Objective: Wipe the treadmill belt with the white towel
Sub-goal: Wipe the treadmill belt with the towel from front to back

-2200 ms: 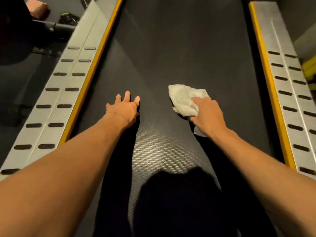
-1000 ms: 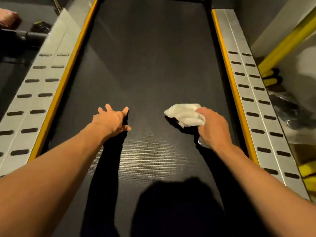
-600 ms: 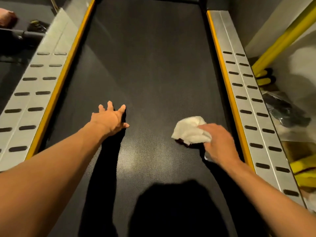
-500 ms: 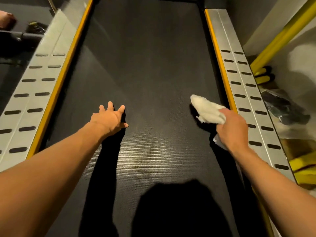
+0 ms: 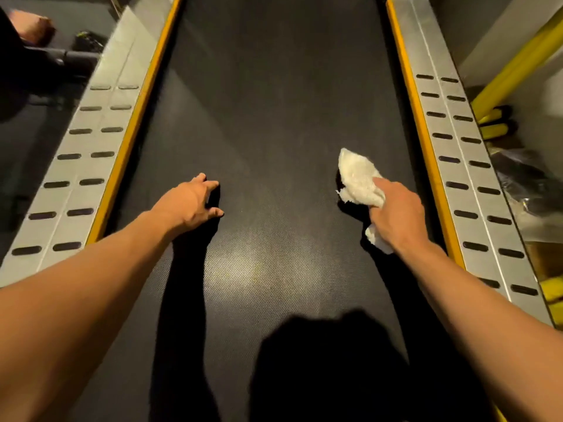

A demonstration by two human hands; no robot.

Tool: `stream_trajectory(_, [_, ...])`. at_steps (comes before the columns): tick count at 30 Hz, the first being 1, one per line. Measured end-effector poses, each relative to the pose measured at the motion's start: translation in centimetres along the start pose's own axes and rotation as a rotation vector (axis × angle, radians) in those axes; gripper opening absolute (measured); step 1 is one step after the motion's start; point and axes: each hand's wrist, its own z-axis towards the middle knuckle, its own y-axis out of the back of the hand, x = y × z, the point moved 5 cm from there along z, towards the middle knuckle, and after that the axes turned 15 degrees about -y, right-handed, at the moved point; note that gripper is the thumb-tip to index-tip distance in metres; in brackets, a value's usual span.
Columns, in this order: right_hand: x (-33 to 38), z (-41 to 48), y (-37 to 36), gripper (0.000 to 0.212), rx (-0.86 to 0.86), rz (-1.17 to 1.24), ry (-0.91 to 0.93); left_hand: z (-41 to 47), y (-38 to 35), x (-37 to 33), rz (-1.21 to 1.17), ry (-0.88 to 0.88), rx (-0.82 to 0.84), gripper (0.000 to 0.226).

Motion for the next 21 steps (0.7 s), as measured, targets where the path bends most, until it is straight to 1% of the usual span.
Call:
stream_trajectory(2, [0.6, -1.0, -1.4, 0.051, 0.130, -0.074, 0.015, -1.0, -0.2, 0.7, -0.009, -0.026, -0.058, 0.062])
stream_trajectory(3, [1.7, -2.7, -2.2, 0.053, 0.169, -0.136, 0.108, -1.6, -0.3, 1.1, -0.020, -0.026, -0.086, 0.057])
stream_trajectory(5, [4.5, -7.8, -3.8, 0.057, 0.233, -0.286, 0.435, -2.5, -0.3, 1.7, -0.036, -0.005, -0.150, 0.048])
stream_trajectory(6, [5.9, -10.1, -3.9, 0.057, 0.269, -0.296, 0.578, -2.9, -0.3, 1.8, -0.038, -0.001, -0.169, 0.045])
stream_trajectory(7, [6.9, -11.1, -4.0, 0.052, 0.306, -0.247, 0.658, -3.2, -0.4, 1.9, -0.038, -0.005, -0.177, 0.042])
stream_trajectory(8, [8.0, -11.0, -3.9, 0.043, 0.351, -0.172, 0.621, -3.5, -0.5, 2.1, -0.035, -0.011, -0.180, 0.041])
stream_trajectory(10, [10.0, -8.6, -4.1, 0.025, 0.323, -0.023, 0.543, -4.3, -0.7, 2.6, -0.025, 0.006, -0.183, 0.039])
stream_trajectory(11, [10.6, -6.5, -4.5, 0.022, 0.195, -0.051, 0.539, -4.6, -0.8, 2.9, -0.013, 0.021, -0.184, 0.039])
stream_trajectory(12, [11.1, -4.8, -4.5, 0.019, 0.133, -0.089, 0.455, -4.9, -0.8, 3.0, 0.002, 0.035, -0.177, 0.039])
stream_trajectory(13, [11.3, -3.8, -5.0, 0.016, 0.125, -0.133, 0.390, -5.1, -0.8, 3.2, 0.012, 0.050, -0.162, 0.041])
stream_trajectory(14, [11.6, -3.7, -5.8, 0.032, 0.140, -0.178, 0.384, -5.3, -0.7, 3.4, 0.020, 0.062, -0.145, 0.042])
stream_trajectory(15, [12.2, -4.6, -6.4, 0.049, 0.143, -0.288, 0.432, -5.5, -0.7, 3.6, 0.022, 0.070, -0.127, 0.043])
stream_trajectory(16, [12.4, -6.0, -7.0, 0.057, 0.150, -0.355, 0.478, -5.6, -0.8, 3.8, 0.023, 0.074, -0.108, 0.044])
stream_trajectory(17, [12.7, -8.0, -7.5, 0.057, 0.137, -0.379, 0.567, -5.7, -0.9, 4.1, 0.021, 0.081, -0.082, 0.046])
stream_trajectory(19, [13.0, -11.9, -8.2, 0.047, 0.142, -0.330, 0.829, -5.8, -1.2, 4.5, 0.005, 0.105, -0.017, 0.054])
stream_trajectory(21, [13.3, -13.5, -8.4, 0.044, 0.233, -0.377, 0.986, -5.7, -1.4, 4.7, -0.015, 0.118, 0.033, 0.059])
